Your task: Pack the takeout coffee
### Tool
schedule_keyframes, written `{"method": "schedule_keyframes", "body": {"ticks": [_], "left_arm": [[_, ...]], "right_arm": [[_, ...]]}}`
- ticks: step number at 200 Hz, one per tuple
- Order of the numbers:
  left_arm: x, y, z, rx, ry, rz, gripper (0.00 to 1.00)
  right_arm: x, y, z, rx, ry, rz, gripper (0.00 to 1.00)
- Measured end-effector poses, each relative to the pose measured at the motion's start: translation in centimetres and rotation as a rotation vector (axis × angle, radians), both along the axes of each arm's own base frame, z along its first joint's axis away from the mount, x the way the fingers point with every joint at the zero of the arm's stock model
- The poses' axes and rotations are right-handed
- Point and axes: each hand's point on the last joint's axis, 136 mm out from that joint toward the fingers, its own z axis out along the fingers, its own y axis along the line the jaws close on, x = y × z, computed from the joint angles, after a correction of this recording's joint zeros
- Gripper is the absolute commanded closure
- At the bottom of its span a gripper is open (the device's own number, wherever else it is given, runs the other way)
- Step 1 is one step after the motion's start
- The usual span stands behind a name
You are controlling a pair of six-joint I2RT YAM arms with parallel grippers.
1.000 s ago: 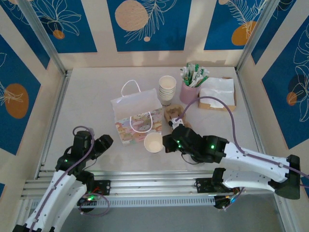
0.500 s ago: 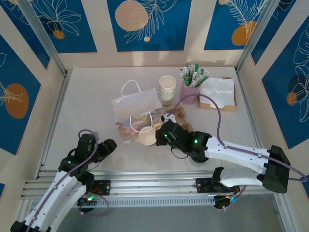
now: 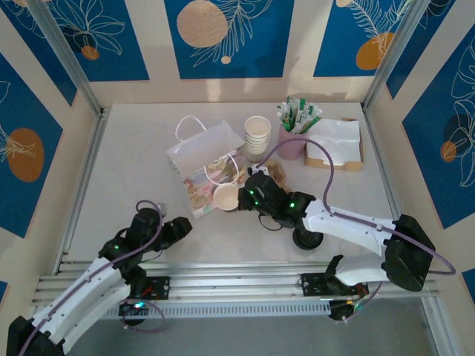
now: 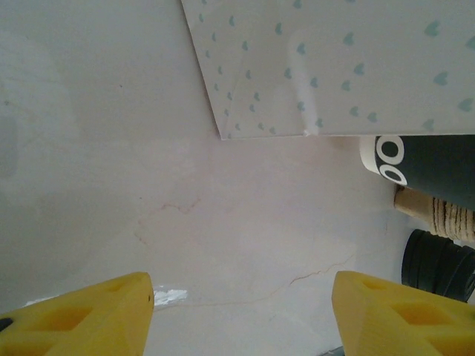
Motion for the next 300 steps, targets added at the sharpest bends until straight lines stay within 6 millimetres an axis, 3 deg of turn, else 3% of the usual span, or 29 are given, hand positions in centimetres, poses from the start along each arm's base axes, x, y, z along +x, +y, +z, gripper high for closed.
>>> {"method": "schedule_keyframes", "body": {"ticks": [39,72,121,210,268,300], "left_arm": [[0.0,-1.1,0.3,-0.009,-0.030,-0.031,0.32],[-0.1,-2.2,0.1,-0.024,-0.056,-0.056,0.30],[-0.3,-3.7,0.0,-0.039,-0.071,-0.090,0.29],[-0.2,-4.7,0.6,-0.054,-0.111,-0.092,0.29],[0.1,-4.9,0.8,-0.070,-0.131,-0.076,0.29],[0.1,-5.0,0.9,-0.071,-0.133,-0.077,0.29]], "right_arm": [[-0.6,-0.4,0.1,-0.025,0.079,-0.014,1.00],[-2.7,-1.1,-1.0,-0.049,0.179,-0.025,1.00],[-5.5,-1.2,-1.0,-0.027,0.214,0.003,1.00],[-6.6,-2.2,-3.3,-0.063,0.248,-0.003,1.00],[-6.8,-2.1,-3.5,-0.065,0.249,0.002,0.79],[-7.2,-2.4,-3.6,-0.102,0.248,0.017,0.60]]}}
